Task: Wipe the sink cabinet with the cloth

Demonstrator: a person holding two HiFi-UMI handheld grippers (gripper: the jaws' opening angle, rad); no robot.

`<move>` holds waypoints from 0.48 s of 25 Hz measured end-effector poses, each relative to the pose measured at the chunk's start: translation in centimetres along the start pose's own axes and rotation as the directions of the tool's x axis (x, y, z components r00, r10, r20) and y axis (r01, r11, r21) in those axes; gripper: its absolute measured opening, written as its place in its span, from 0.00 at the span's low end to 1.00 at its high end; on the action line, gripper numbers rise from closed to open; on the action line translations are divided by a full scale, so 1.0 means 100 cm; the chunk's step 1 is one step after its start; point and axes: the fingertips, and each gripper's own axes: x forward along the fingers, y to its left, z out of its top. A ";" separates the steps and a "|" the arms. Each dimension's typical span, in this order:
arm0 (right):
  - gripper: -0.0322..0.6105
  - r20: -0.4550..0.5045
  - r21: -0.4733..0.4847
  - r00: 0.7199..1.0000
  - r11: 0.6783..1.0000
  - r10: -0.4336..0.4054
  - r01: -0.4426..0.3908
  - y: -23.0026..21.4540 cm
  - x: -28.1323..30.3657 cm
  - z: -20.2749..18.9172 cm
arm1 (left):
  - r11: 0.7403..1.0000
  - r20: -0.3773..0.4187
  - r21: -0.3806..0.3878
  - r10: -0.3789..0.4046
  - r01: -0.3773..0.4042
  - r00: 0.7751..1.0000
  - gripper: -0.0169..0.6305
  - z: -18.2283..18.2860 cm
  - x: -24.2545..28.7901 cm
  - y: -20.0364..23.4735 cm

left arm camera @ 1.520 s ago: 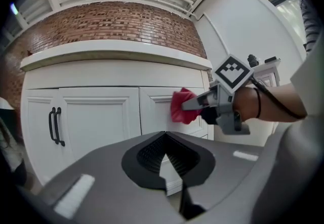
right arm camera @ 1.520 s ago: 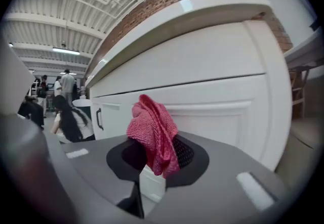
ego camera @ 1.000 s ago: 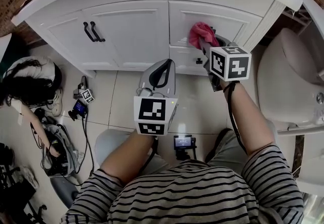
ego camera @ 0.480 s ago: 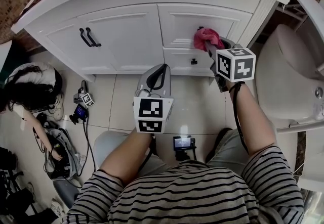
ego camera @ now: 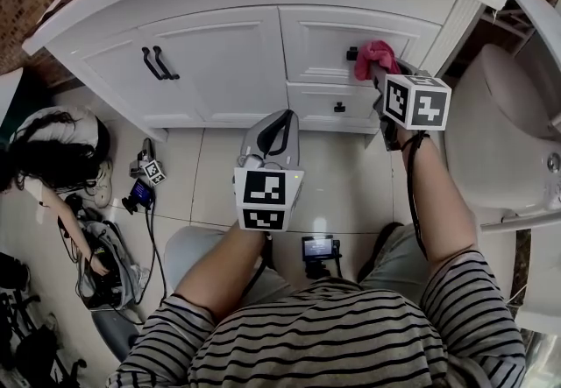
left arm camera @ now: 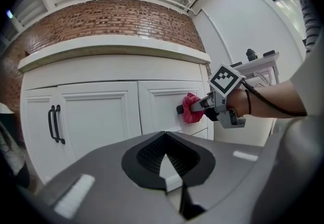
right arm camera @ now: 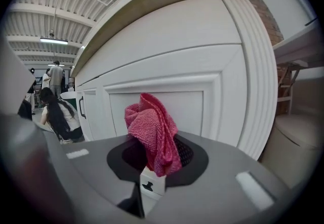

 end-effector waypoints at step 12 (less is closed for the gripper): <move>0.15 -0.006 0.082 0.994 0.990 -0.113 0.113 -0.052 -0.048 -0.025 | 1.000 0.014 -0.022 0.014 -0.014 1.000 0.03 0.003 -0.007 0.006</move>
